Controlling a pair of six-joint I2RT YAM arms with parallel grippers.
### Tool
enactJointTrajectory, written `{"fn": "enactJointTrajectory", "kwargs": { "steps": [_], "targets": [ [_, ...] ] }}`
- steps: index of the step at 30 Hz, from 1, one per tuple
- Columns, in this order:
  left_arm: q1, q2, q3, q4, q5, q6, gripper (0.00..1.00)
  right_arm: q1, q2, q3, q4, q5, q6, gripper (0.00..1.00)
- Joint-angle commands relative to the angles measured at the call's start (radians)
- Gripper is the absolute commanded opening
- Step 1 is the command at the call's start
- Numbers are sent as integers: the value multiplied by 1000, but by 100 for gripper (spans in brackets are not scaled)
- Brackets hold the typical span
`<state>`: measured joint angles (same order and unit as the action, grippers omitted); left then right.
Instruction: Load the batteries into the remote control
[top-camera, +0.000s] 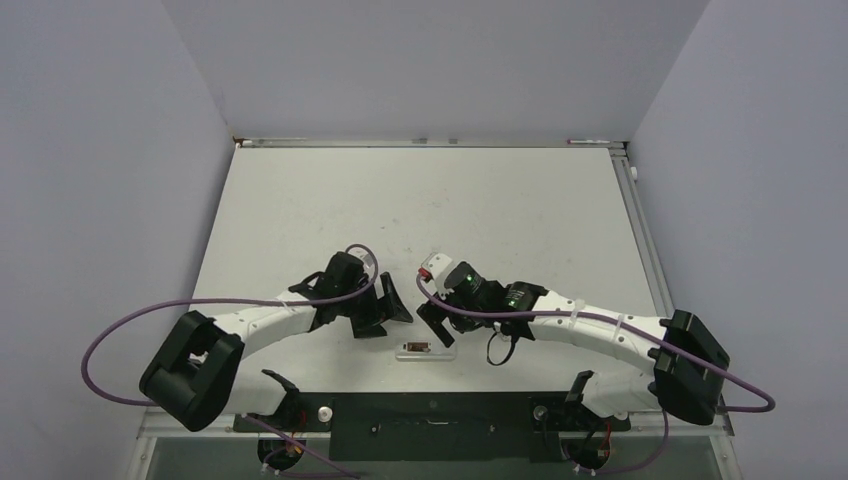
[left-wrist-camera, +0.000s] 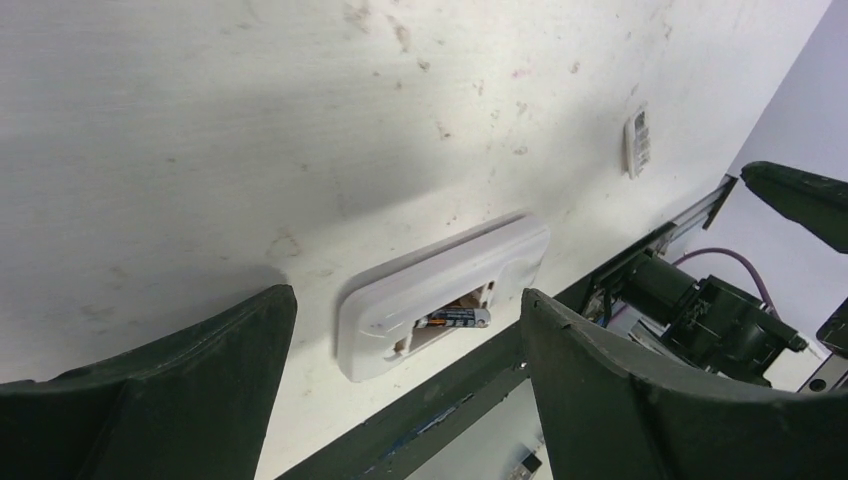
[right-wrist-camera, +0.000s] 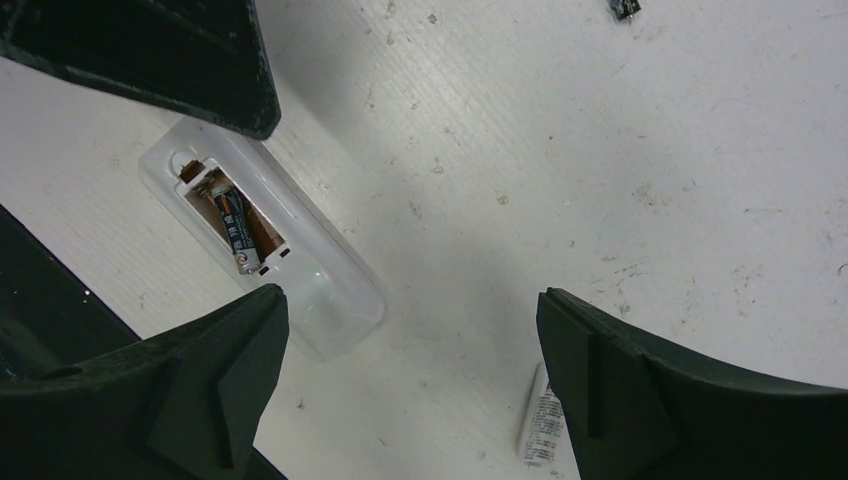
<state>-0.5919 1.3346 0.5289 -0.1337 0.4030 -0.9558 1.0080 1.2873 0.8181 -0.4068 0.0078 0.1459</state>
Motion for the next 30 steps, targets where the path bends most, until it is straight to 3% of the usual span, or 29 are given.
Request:
{"fn": "enactJointTrajectory", "kwargs": {
  "steps": [1,12,30],
  "targets": [
    [52,-72,44,-101,-53,66,80,6,39,49,9,-31,-23,95],
    [150,-314,29,-279,-103,90,80,8,170,142,-13,-186,-159,94],
    [182,-521,-49,-378,-57,43,80,22,356,248,3,-231,-233,90]
  ]
}}
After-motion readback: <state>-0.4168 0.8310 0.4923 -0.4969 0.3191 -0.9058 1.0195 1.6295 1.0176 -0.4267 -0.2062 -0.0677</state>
